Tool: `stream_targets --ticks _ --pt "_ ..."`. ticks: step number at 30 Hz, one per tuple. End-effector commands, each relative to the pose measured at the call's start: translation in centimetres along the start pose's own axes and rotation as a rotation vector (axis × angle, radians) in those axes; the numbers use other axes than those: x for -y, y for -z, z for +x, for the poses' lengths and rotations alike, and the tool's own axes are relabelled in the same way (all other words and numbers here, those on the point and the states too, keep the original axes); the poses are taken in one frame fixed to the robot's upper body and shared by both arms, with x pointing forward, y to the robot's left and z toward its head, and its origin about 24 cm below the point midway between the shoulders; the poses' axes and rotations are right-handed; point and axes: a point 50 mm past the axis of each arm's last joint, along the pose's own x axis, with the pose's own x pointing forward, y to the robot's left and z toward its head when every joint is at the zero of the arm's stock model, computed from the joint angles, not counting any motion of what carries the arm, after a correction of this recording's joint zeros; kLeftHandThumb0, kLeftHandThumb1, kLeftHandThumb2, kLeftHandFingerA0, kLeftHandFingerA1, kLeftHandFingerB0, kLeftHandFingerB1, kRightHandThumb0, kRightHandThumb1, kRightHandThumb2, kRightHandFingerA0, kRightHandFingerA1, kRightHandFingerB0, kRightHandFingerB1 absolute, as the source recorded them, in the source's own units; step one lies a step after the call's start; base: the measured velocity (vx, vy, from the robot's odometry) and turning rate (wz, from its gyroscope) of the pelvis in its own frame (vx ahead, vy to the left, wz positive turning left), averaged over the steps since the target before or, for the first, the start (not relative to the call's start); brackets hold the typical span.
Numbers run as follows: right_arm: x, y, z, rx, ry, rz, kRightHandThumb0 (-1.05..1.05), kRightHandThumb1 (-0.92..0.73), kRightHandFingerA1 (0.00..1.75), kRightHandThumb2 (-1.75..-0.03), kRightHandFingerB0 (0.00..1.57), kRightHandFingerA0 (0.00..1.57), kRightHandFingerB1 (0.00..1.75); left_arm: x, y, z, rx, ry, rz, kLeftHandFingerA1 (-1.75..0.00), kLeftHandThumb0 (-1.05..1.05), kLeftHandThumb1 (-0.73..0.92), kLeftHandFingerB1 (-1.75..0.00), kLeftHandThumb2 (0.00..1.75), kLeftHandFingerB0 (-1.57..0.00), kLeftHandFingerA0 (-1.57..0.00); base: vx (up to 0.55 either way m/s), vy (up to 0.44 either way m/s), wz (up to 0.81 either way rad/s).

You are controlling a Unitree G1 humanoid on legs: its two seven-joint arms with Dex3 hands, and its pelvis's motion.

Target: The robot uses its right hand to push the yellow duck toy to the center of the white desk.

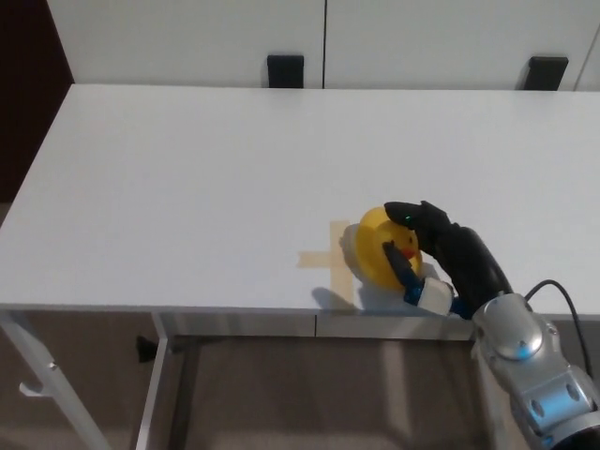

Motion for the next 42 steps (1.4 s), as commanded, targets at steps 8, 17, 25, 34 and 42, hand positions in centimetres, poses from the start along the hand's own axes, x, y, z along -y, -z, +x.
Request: stream_targets --ticks 8,17,25,34,42 --pt "-2.1 0.2 0.0 -0.038 -0.075 -0.024 -0.81 -0.92 0.59 -0.72 0.12 0.1 0.43 -0.2 -0.5 0.0 0.061 -0.012 -0.006 -0.93 -0.08 0.54 -0.97 0.9 -0.91 -0.94 0.0 0.0 0.0" --pt "-2.8 -0.2 0.3 -0.023 -0.101 -0.031 -0.87 -0.92 0.64 -0.72 0.12 0.12 0.46 -0.2 -0.5 0.0 0.055 -0.008 0.0 -0.95 -0.1 0.55 -0.97 0.84 -0.93 -0.95 0.0 0.0 0.0" --pt "-2.6 -0.1 0.1 -0.023 -0.096 -0.016 -0.83 -0.92 0.62 -0.72 0.09 0.09 0.44 -0.3 -0.2 0.0 0.048 -0.009 -0.013 -0.96 -0.05 0.47 -0.97 1.05 -0.95 -0.94 0.0 0.0 0.0" --pt "-1.8 0.0 -0.5 0.03 -0.064 0.015 -0.78 -0.7 0.47 -1.15 0.0 0.0 0.25 -0.2 0.1 -0.1 0.049 -0.008 -0.008 -0.96 -0.1 0.55 -0.97 0.83 -0.9 -0.93 0.0 0.0 0.0" --pt "-0.4 -1.8 -0.9 0.154 -0.019 -0.058 -0.93 -0.91 0.41 -0.73 0.0 0.0 0.05 -0.6 0.1 -0.1 0.054 -0.009 -0.013 -0.95 -0.1 0.5 -1.0 1.01 -0.95 -0.92 0.0 0.0 0.0"
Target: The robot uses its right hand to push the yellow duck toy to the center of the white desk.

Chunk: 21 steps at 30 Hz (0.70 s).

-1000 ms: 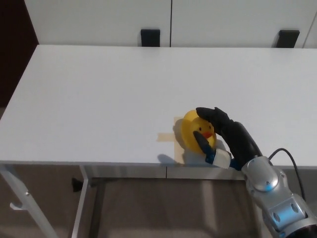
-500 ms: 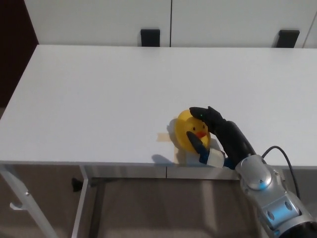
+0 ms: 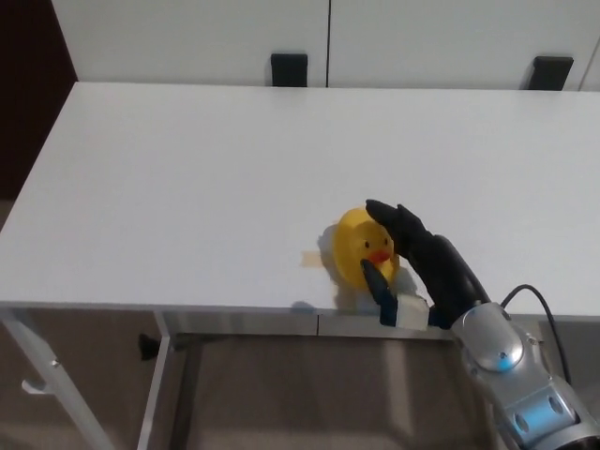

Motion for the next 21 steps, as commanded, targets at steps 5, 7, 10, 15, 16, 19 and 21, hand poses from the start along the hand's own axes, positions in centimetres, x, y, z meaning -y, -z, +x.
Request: stream_targets --ticks 5,7,10,15,16,19,21 --pt "2.3 -4.1 -1.5 0.257 0.059 -0.081 -1.02 -0.79 0.24 -1.19 0.0 0.09 0.22 -0.6 -0.3 0.0 0.047 -0.018 0.021 -0.93 -0.09 0.54 -0.94 0.84 -0.91 -0.94 0.0 0.0 0.0" --pt "2.8 -5.6 -2.1 0.325 0.069 -0.071 -1.04 -0.78 0.14 -1.19 0.0 0.1 0.21 -0.7 -0.3 0.0 0.048 -0.018 0.022 -0.93 -0.11 0.5 -0.95 1.0 -0.92 -0.92 0.0 0.0 0.0" --pt "4.3 -9.2 -3.2 0.498 0.118 -0.058 -1.05 -0.77 0.14 -1.18 0.0 0.0 0.22 -0.9 -0.4 0.0 0.051 -0.021 0.031 -0.96 -0.06 0.53 -0.98 0.92 -0.94 -0.94 0.0 0.0 0.0" --pt "6.2 -11.7 -4.6 0.62 0.193 -0.052 -0.98 -0.89 0.0 -0.67 0.0 0.0 0.0 -0.7 -0.3 0.0 0.048 -0.016 0.043 -0.93 -0.1 0.55 -0.96 0.83 -0.92 -0.93 0.0 0.0 0.0" --pt "6.2 -11.7 -4.6 0.62 0.193 -0.052 -0.98 -0.89 0.0 -0.67 0.0 0.0 0.0 -0.7 -0.3 0.0 0.048 -0.016 0.043 -0.93 -0.1 0.55 -0.96 0.83 -0.92 -0.93 0.0 0.0 0.0" --pt "8.8 -13.2 -6.4 0.7 0.252 -0.1 -1.05 -0.77 0.18 -1.16 0.0 0.0 0.23 -0.7 -0.2 0.0 0.049 -0.014 0.043 -0.98 -0.1 0.54 -1.0 0.82 -0.96 -0.94 0.0 0.0 0.0" --pt "11.5 -13.0 -8.1 0.733 0.322 -0.169 -1.05 -0.78 0.09 -1.15 0.0 0.0 0.12 -0.8 -0.4 0.0 0.051 -0.018 0.033 -0.99 -0.06 0.49 -0.99 1.08 -0.98 -0.98 0.0 0.0 0.0"
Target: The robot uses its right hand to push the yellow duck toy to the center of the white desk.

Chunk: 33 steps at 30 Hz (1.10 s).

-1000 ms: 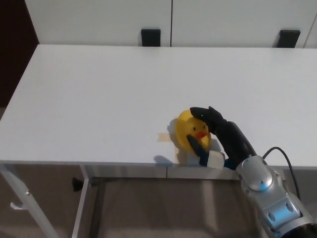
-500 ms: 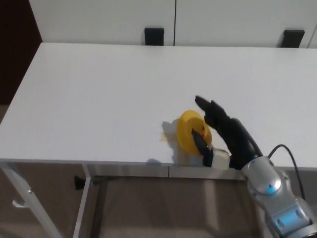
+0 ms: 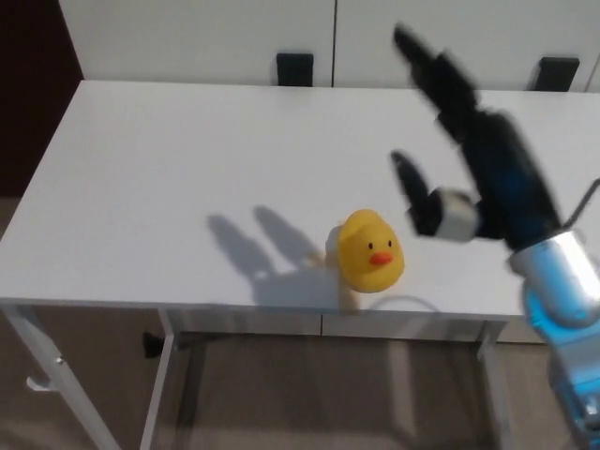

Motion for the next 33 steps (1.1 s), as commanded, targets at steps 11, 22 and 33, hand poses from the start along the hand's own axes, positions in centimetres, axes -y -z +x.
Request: stream_targets --ticks 11,22,33 --pt "18.7 -1.8 -11.7 -0.017 0.355 -0.461 -1.03 -0.87 0.08 -1.12 0.0 0.0 0.0 -0.9 -0.3 0.0 0.044 -0.02 0.005 -0.96 -0.07 0.49 -0.96 1.07 -0.94 -0.93 0.0 0.0 0.0" --pt "25.1 1.6 -28.1 -0.431 0.997 -0.479 -0.4 -0.74 0.49 -0.64 0.06 0.21 0.28 -1.1 -0.3 0.0 0.042 -0.026 -0.016 -0.99 -0.1 0.52 -1.05 0.93 -0.97 -0.94 0.0 0.0 0.0" --pt "23.7 7.7 -36.7 -0.872 1.224 -0.453 -0.07 -0.6 0.51 -0.76 0.41 0.67 0.4 -1.4 -1.5 0.2 0.079 -0.028 -0.007 -0.95 -0.11 0.55 -1.02 0.9 -0.93 -0.9 0.0 0.0 0.0"
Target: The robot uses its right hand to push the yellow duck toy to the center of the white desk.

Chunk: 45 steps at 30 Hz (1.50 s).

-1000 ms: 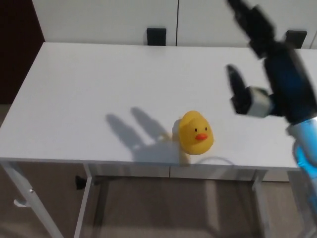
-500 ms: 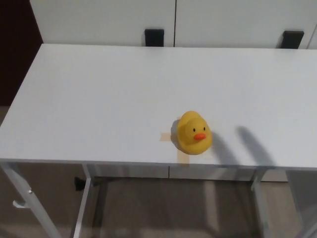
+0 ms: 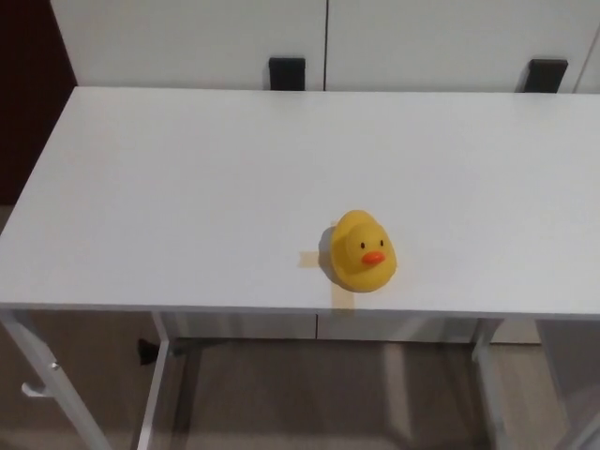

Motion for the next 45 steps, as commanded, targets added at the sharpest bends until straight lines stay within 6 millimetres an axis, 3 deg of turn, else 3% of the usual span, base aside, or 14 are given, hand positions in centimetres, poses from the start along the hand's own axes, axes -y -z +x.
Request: stream_targets --ticks 1,3,5,10,11,13,14,16,21,26,28,33,34,45 --pt "3.0 9.9 -5.9 -0.394 0.269 -0.083 -0.06 -0.58 0.5 -0.76 0.49 0.8 0.44 -1.4 -1.0 0.1 0.063 -0.027 -0.007 -0.97 -0.12 0.55 -0.99 0.84 -0.94 -0.93 0.0 0.0 0.0" --pt "2.6 11.2 -7.0 -0.472 0.174 -0.142 -0.06 -0.58 0.5 -0.76 0.49 0.8 0.44 -1.4 -0.9 0.1 0.055 -0.031 -0.016 -0.97 -0.12 0.55 -0.99 0.84 -0.94 -0.93 0.0 0.0 0.0" --pt "1.6 12.6 -8.5 -0.56 0.027 -0.161 0.07 -0.44 0.5 -0.99 0.56 0.92 0.41 -1.5 -0.9 0.2 0.05 -0.034 -0.007 -0.95 -0.14 0.47 -1.0 0.99 -0.96 -0.92 0.0 0.0 0.0" --pt "0.4 14.0 -10.2 -0.667 -0.147 -0.146 0.09 -0.48 0.53 -1.0 0.52 0.89 0.41 -1.6 -1.0 0.2 0.057 -0.033 0.004 -0.95 -0.14 0.5 -0.99 1.02 -0.94 -0.91 0.0 0.0 0.0" --pt "0.0 14.4 -10.7 -0.705 -0.208 -0.133 -0.06 -0.5 0.55 -0.99 0.47 0.85 0.42 -1.6 -0.9 0.2 0.055 -0.034 0.009 -0.95 -0.12 0.47 -0.98 0.95 -0.94 -0.93 0.0 0.0 0.0" --pt "-0.3 14.7 -11.2 -0.74 -0.263 -0.117 -0.06 -0.5 0.55 -0.99 0.47 0.85 0.42 -1.6 -0.9 0.2 0.053 -0.036 0.014 -0.95 -0.12 0.47 -0.98 0.95 -0.94 -0.93 0.0 0.0 0.0" --pt "-0.3 14.8 -11.1 -0.75 -0.283 -0.118 -0.04 -0.5 0.54 -1.01 0.49 0.85 0.44 -1.6 -0.9 0.2 0.052 -0.036 0.018 -0.92 -0.13 0.55 -0.95 0.85 -0.91 -0.91 0.0 0.0 0.0" --pt "-0.3 14.7 -10.8 -0.749 -0.291 -0.123 -0.06 -0.53 0.55 -0.99 0.52 0.83 0.47 -1.6 -1.0 0.2 0.054 -0.034 0.013 -0.94 -0.13 0.49 -0.98 0.98 -0.94 -0.92 0.0 0.0 0.0" --pt "-0.1 14.8 -10.4 -0.762 -0.292 -0.134 0.0 -0.49 0.54 -1.07 0.57 0.84 0.49 -1.6 -1.1 0.2 0.06 -0.032 0.001 -0.96 -0.12 0.53 -0.98 0.86 -0.92 -0.94 0.0 0.0 0.0" --pt "0.2 15.2 -11.0 -0.804 -0.374 -0.243 -0.05 -0.53 0.56 -0.89 0.53 0.85 0.48 -1.5 -1.1 0.2 0.046 -0.022 0.003 -0.93 -0.11 0.52 -0.97 0.91 -0.93 -0.94 0.0 0.0 0.0" --pt "0.2 15.2 -10.9 -0.802 -0.389 -0.238 -0.03 -0.5 0.56 -0.91 0.57 0.81 0.52 -1.4 -1.1 0.2 0.047 -0.024 -0.004 -0.92 -0.19 0.6 -0.95 0.7 -0.89 -0.92 0.0 0.0 0.0" --pt "0.1 15.1 -10.8 -0.798 -0.384 -0.219 -0.02 -0.49 0.54 -0.95 0.59 0.82 0.5 -1.4 -1.1 0.2 0.044 -0.026 0.002 -0.92 -0.18 0.59 -0.95 0.73 -0.89 -0.91 0.0 0.0 0.0" --pt "0.0 15.2 -10.8 -0.802 -0.382 -0.216 0.06 -0.48 0.54 -1.05 0.68 0.86 0.53 -1.4 -1.0 0.2 0.044 -0.023 0.011 -0.91 -0.16 0.57 -0.96 0.78 -0.91 -0.91 0.0 0.0 0.0" --pt "-1.0 15.0 -10.0 -0.808 -0.384 -0.157 0.04 -0.49 0.54 -1.04 0.72 0.84 0.55 -1.5 -1.4 0.3 0.047 -0.024 -0.033 -0.92 -0.13 0.55 -0.95 0.82 -0.9 -0.89 0.0 0.0 0.0"
